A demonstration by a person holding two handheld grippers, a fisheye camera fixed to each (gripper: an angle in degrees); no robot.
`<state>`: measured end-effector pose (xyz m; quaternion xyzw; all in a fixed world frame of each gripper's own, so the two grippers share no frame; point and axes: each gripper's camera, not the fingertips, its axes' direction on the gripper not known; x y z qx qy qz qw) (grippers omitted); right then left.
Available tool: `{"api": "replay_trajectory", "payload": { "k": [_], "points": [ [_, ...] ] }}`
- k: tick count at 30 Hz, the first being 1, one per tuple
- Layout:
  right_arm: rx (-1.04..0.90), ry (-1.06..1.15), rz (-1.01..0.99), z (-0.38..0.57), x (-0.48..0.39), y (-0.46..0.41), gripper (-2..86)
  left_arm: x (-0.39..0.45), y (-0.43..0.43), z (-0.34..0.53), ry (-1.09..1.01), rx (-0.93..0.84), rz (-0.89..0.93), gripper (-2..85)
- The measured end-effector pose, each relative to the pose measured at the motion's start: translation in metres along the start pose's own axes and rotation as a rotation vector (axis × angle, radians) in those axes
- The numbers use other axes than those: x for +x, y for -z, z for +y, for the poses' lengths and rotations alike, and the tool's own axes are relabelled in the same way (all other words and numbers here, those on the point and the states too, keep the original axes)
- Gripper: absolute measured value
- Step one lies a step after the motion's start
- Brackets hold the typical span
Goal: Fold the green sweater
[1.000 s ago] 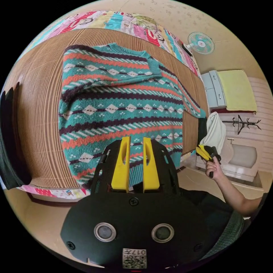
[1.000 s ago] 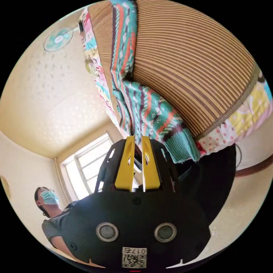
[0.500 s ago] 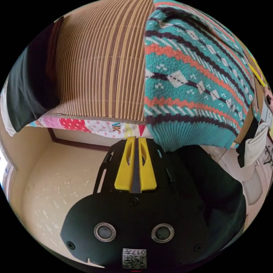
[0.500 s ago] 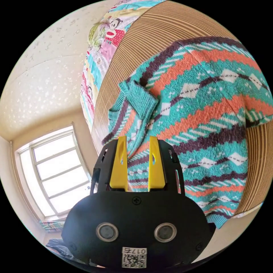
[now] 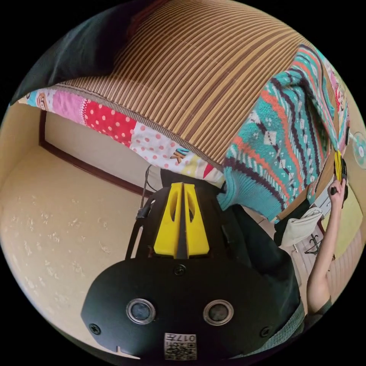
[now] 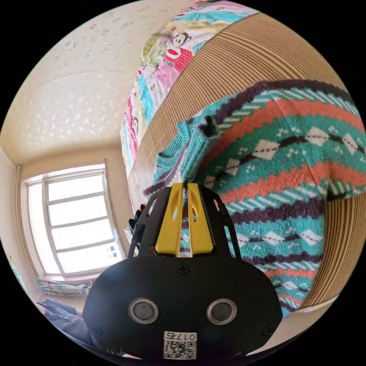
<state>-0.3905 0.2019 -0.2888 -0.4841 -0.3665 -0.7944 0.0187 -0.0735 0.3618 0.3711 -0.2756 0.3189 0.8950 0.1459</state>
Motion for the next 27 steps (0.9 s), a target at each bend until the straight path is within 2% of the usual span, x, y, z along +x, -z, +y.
{"api": "replay_trajectory", "payload": {
  "k": [5, 8, 11, 16, 19, 21, 26, 27],
  "points": [
    [-0.017, -0.181, 0.007, 0.030, 0.075, 0.009, 5.2, 0.003, 0.007, -0.011, 0.013, 0.005, 0.007, -0.9],
    [0.162, -0.209, -0.115, 0.046, 0.107, 0.054, 10.4, 0.012, 0.012, -0.017, -0.008, -0.022, -0.089, -0.9],
    [0.364, -0.386, -0.125, 0.057, 0.151, 0.108, 13.3, 0.019, 0.012, -0.022, -0.035, -0.066, -0.186, -0.7],
    [0.569, -0.625, -0.097, 0.056, 0.217, 0.162, 15.1, 0.004, 0.016, -0.025, 0.023, -0.069, -0.144, -0.6],
    [0.650, -0.652, -0.141, 0.039, 0.231, 0.169, 14.2, -0.005, 0.015, -0.021, 0.045, -0.078, -0.082, -0.6],
    [0.709, -0.680, -0.171, 0.025, 0.233, 0.160, 12.3, -0.008, 0.013, -0.018, 0.039, -0.100, -0.112, -0.6],
    [0.745, -0.811, -0.096, 0.007, 0.214, 0.139, 5.1, -0.020, 0.015, -0.008, 0.029, -0.131, -0.185, -0.6],
    [0.754, -0.749, -0.052, 0.000, 0.195, 0.139, 4.3, -0.022, 0.016, -0.007, 0.032, -0.132, -0.186, -0.6]
  ]
}}
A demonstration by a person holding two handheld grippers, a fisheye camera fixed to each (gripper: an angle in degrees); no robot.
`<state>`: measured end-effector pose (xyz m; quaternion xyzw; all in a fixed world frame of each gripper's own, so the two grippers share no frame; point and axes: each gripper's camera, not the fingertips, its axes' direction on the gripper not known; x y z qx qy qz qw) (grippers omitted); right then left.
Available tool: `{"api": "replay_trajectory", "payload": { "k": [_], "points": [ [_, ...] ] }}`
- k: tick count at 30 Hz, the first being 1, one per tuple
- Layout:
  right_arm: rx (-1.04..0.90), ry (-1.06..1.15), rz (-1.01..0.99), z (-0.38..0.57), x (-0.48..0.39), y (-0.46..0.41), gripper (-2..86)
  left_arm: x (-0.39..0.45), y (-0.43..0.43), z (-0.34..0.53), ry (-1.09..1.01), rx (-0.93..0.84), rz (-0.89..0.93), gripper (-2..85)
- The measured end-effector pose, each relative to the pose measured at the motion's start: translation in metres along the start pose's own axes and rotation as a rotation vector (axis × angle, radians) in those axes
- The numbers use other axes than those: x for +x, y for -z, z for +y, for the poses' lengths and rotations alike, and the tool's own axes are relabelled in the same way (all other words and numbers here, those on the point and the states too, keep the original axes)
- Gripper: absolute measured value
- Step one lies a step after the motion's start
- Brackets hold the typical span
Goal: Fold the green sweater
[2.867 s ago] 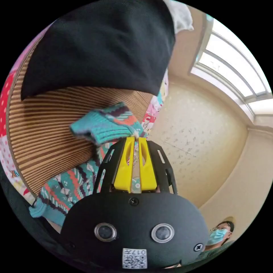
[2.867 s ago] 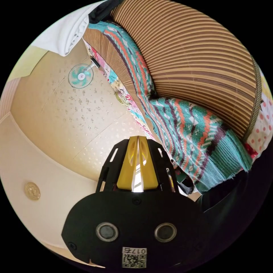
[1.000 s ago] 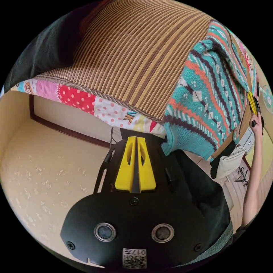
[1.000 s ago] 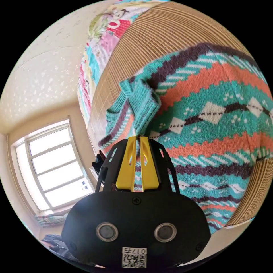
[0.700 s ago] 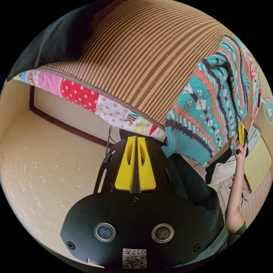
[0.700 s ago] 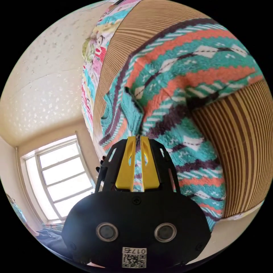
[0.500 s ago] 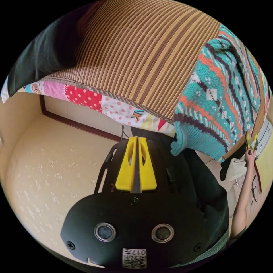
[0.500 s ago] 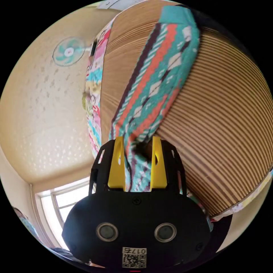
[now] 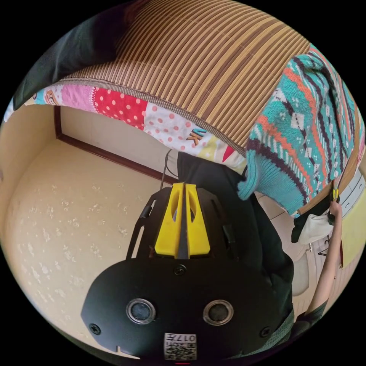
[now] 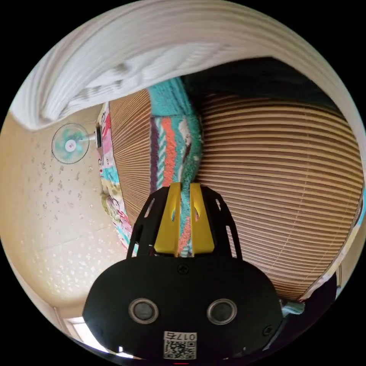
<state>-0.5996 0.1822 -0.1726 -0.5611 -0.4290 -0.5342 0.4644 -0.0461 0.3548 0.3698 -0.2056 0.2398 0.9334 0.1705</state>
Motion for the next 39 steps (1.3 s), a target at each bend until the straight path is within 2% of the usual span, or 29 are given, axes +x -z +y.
{"api": "replay_trajectory", "payload": {
  "k": [1, 3, 4, 6, 7, 9, 10, 12, 13, 15, 17, 23, 27, 30, 35, 39],
  "points": [
    [0.008, 0.057, 0.019, 0.005, -0.013, 0.001, 4.0, -0.004, 0.002, 0.001, 0.004, 0.000, 0.001, -0.6],
    [0.061, 0.436, 0.133, 0.052, -0.095, 0.006, 3.3, -0.010, 0.006, 0.002, 0.004, 0.002, 0.005, -0.6],
    [0.070, 0.551, 0.160, 0.072, -0.118, 0.007, 3.2, -0.014, 0.008, 0.002, 0.003, 0.003, 0.004, -0.6],
    [0.076, 0.993, 0.199, 0.174, -0.193, 0.003, 3.0, -0.019, 0.013, 0.003, 0.004, 0.013, 0.005, -0.5],
    [0.063, 1.098, 0.189, 0.203, -0.206, 0.000, 3.0, -0.022, 0.016, 0.003, 0.003, 0.022, 0.012, -0.5],
    [-0.045, 1.421, 0.152, 0.318, -0.228, -0.024, 3.3, -0.026, 0.018, 0.004, 0.000, 0.036, 0.032, -0.5],
    [-0.106, 1.476, 0.138, 0.342, -0.227, -0.035, 3.4, -0.029, 0.017, 0.005, 0.000, 0.042, 0.046, -0.5],
    [-0.439, 1.601, 0.128, 0.417, -0.203, -0.095, 4.2, -0.033, 0.015, 0.007, 0.005, 0.051, 0.069, -0.4],
    [-0.516, 1.599, 0.148, 0.428, -0.192, -0.112, 4.0, -0.036, 0.014, 0.011, 0.010, 0.062, 0.091, -0.2],
    [-0.826, 1.453, 0.279, 0.450, -0.147, -0.176, 3.4, -0.042, 0.016, 0.018, 0.013, 0.097, 0.131, 0.2],
    [-0.931, 1.330, 0.330, 0.451, -0.121, -0.194, 3.2, -0.053, 0.025, 0.030, -0.006, 0.174, 0.196, 1.0],
    [-0.831, 1.274, 0.434, 0.423, -0.087, -0.160, 3.9, -0.074, 0.065, 0.049, -0.129, 0.361, 0.291, 4.8],
    [-0.723, 1.222, 0.570, 0.373, -0.073, -0.126, 7.2, -0.079, 0.078, 0.042, -0.239, 0.376, 0.310, 9.8],
    [-0.702, 1.162, 0.659, 0.338, -0.060, -0.100, 9.8, -0.081, 0.071, 0.027, -0.368, 0.272, 0.366, 16.0],
    [-0.773, 1.038, 0.745, 0.294, -0.028, -0.060, 11.8, -0.089, 0.048, 0.020, -0.506, 0.120, 0.185, 17.3],
    [-0.876, 0.784, 0.786, 0.253, 0.018, -0.041, 14.8, -0.109, 0.037, 0.014, -0.517, 0.034, 0.309, 17.7]
  ]
}}
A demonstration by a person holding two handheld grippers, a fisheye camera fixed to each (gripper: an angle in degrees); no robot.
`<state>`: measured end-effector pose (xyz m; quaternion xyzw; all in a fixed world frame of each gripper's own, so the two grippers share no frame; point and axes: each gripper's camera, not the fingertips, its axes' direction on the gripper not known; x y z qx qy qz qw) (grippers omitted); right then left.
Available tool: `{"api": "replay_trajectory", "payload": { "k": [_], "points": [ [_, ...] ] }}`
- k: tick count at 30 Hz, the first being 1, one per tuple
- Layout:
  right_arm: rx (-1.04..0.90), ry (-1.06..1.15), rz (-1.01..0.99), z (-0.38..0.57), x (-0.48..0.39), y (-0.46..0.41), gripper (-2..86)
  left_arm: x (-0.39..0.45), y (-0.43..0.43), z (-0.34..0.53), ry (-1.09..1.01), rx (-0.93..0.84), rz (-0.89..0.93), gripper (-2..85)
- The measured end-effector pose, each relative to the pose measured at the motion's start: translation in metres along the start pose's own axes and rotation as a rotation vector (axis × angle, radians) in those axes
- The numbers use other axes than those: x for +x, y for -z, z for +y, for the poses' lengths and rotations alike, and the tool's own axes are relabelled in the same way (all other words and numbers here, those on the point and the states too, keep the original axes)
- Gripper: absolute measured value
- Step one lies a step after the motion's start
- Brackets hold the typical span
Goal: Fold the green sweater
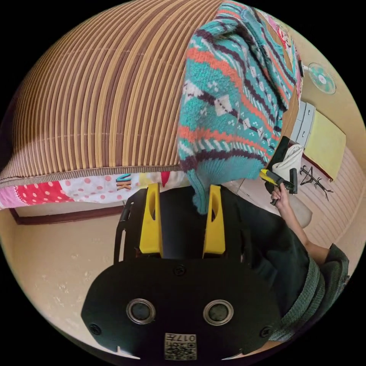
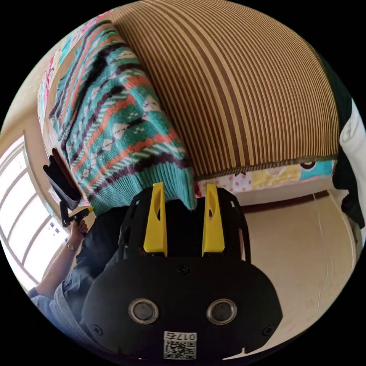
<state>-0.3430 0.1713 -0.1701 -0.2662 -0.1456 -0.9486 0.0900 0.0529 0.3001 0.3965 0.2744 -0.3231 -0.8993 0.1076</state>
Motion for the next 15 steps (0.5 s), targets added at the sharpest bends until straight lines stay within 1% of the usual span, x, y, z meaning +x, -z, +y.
{"api": "replay_trajectory", "payload": {
  "k": [1, 3, 6, 7, 8, 9, 10, 12, 13, 14, 15],
  "points": [
    [-0.010, -0.018, -0.010, 0.001, 0.007, -0.001, 15.2, -0.007, 0.003, 0.003, 0.019, 0.013, 0.046, 17.8],
    [-0.016, -0.085, -0.107, 0.008, 0.037, -0.001, 16.2, -0.017, 0.009, 0.007, 0.053, 0.025, 0.108, 17.1],
    [-0.031, -0.101, -0.265, 0.011, 0.066, -0.001, 15.4, -0.027, 0.021, 0.011, 0.091, -0.003, 0.068, 11.2],
    [-0.042, -0.088, -0.286, 0.010, 0.070, -0.002, 14.7, -0.028, 0.023, 0.011, 0.072, -0.043, 0.083, 7.3],
    [-0.075, -0.067, -0.299, 0.008, 0.075, -0.006, 12.1, -0.028, 0.027, 0.012, 0.036, -0.057, 0.152, 5.7],
    [-0.114, -0.060, -0.283, 0.008, 0.080, -0.011, 8.1, -0.028, 0.031, 0.013, 0.032, -0.059, 0.177, 4.9],
    [-0.131, -0.061, -0.275, 0.009, 0.083, -0.012, 7.2, -0.028, 0.039, 0.016, 0.039, -0.069, 0.174, 4.6],
    [-0.137, -0.019, -0.305, 0.019, 0.094, -0.001, 4.7, -0.023, 0.054, 0.023, -0.012, -0.092, 0.203, 4.3],
    [-0.131, 0.006, -0.320, 0.023, 0.097, 0.005, 4.3, -0.017, 0.068, 0.029, -0.085, -0.100, 0.246, 4.2],
    [-0.109, 0.077, -0.359, 0.031, 0.104, 0.022, 4.0, -0.012, 0.088, 0.039, -0.167, -0.082, 0.290, 4.2],
    [-0.092, 0.175, -0.461, 0.041, 0.112, 0.040, 3.7, -0.010, 0.099, 0.045, -0.203, -0.064, 0.319, 4.1]
  ]
}}
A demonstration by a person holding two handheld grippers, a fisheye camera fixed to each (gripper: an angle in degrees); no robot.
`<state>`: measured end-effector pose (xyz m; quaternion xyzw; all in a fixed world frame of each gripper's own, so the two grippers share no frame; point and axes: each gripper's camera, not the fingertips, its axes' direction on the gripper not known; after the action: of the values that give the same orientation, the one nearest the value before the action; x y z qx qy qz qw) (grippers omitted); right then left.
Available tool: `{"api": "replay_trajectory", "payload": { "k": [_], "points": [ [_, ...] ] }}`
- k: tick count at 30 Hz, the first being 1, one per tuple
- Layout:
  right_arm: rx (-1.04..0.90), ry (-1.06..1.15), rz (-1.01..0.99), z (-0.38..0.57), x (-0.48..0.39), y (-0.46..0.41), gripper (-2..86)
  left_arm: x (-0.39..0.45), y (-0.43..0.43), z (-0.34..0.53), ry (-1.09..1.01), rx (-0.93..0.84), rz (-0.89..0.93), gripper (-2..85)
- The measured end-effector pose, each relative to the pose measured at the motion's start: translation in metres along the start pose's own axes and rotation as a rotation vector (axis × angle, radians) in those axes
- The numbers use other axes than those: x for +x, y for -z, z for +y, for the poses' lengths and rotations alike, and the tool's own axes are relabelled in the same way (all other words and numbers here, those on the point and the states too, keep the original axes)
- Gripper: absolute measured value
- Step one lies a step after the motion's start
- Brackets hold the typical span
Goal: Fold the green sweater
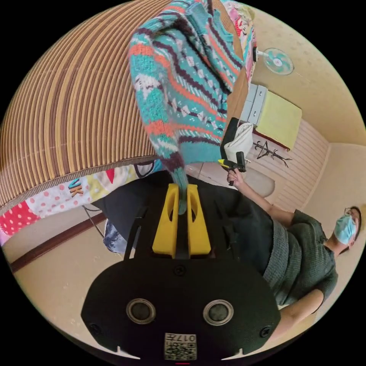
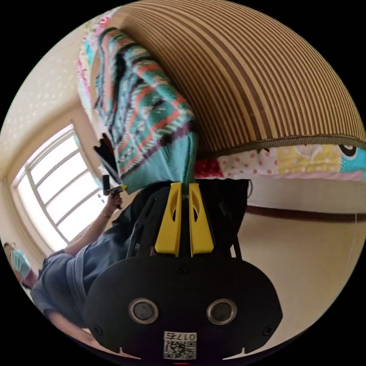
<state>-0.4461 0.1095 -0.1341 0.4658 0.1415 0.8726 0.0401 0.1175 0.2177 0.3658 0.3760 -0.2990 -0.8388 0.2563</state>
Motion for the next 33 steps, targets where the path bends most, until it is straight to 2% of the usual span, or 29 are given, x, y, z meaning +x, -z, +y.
{"api": "replay_trajectory", "payload": {
  "k": [1, 3, 6, 8, 11, 13, 17, 22, 26, 33],
  "points": [
    [0.006, 0.046, -0.067, 0.007, -0.001, 0.011, 3.6, 0.011, 0.021, 0.013, -0.061, 0.043, 0.068, 4.1],
    [0.078, 0.185, -0.331, 0.043, -0.001, 0.056, 3.2, 0.026, 0.055, 0.037, -0.147, 0.135, 0.173, 4.0],
    [0.135, 0.387, -0.510, 0.096, -0.011, 0.099, 3.0, 0.034, 0.099, 0.081, -0.237, 0.275, 0.373, 4.0],
    [0.120, 0.454, -0.569, 0.125, -0.008, 0.110, 2.9, 0.022, 0.112, 0.116, -0.260, 0.348, 0.576, 4.0],
    [0.107, 0.408, -0.702, 0.157, 0.019, 0.107, 2.7, -0.003, 0.099, 0.146, -0.221, 0.376, 0.809, 4.1],
    [0.176, 0.309, -0.745, 0.161, 0.040, 0.102, 2.5, -0.021, 0.086, 0.151, -0.145, 0.415, 0.876, 4.1],
    [0.274, 0.123, -0.618, 0.113, 0.059, 0.093, 2.2, -0.052, 0.083, 0.125, 0.057, 0.579, 0.840, 4.2],
    [0.403, 0.107, -0.643, 0.028, 0.030, 0.106, 2.1, -0.043, 0.119, 0.045, 0.139, 0.751, 0.888, 4.2],
    [0.542, 0.095, -0.472, -0.031, -0.026, 0.130, 2.1, -0.011, 0.160, -0.052, 0.118, 0.752, 0.841, 4.2],
    [0.662, -0.034, -0.451, -0.118, -0.046, 0.121, 1.7, 0.015, 0.189, -0.173, 0.165, 0.722, 0.714, 4.9]
  ]
}}
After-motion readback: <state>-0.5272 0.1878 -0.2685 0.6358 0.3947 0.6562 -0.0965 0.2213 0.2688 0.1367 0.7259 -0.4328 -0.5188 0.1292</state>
